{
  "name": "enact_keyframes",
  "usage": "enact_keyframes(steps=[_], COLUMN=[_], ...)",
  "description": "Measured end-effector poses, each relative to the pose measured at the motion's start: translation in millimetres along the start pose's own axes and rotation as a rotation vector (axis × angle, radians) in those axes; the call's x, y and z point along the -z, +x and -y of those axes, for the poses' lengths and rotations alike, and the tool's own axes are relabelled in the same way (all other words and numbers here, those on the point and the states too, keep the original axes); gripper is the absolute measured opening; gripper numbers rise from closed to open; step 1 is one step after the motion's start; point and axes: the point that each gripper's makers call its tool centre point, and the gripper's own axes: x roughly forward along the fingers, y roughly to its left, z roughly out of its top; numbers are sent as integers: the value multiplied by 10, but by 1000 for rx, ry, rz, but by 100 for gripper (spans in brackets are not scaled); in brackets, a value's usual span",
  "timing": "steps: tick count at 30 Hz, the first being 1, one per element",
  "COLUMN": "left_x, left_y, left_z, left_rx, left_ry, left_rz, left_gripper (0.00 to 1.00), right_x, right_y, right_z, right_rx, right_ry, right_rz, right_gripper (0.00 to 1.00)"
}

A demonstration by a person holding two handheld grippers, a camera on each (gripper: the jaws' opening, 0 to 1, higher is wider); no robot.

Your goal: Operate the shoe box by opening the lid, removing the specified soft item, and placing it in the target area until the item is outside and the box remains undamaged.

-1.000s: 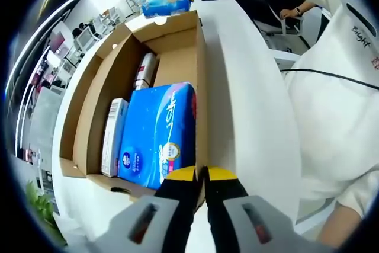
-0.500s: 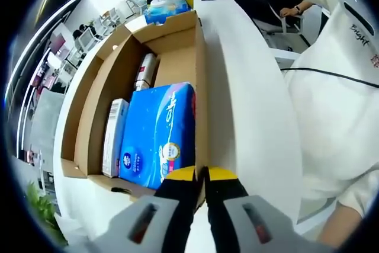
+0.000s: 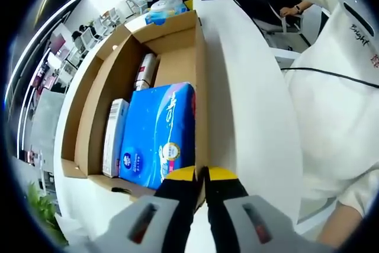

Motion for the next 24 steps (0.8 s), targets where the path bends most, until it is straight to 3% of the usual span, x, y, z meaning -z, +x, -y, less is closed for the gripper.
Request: enact_keyframes(steps=[13, 24], left_x=[1, 1], left_y=[2, 6], left_z=[-2, -10], left_rx=[3, -4], left_ry=[-1, 3], left_rz=[1, 6], left_gripper=[5, 5], right_x=[11, 17], right_y=[175, 306], right_z=[-116, -34], right_rx=[-25, -41], right_ry=[14, 11], right_rz=[-2, 0], right_gripper=[61, 61])
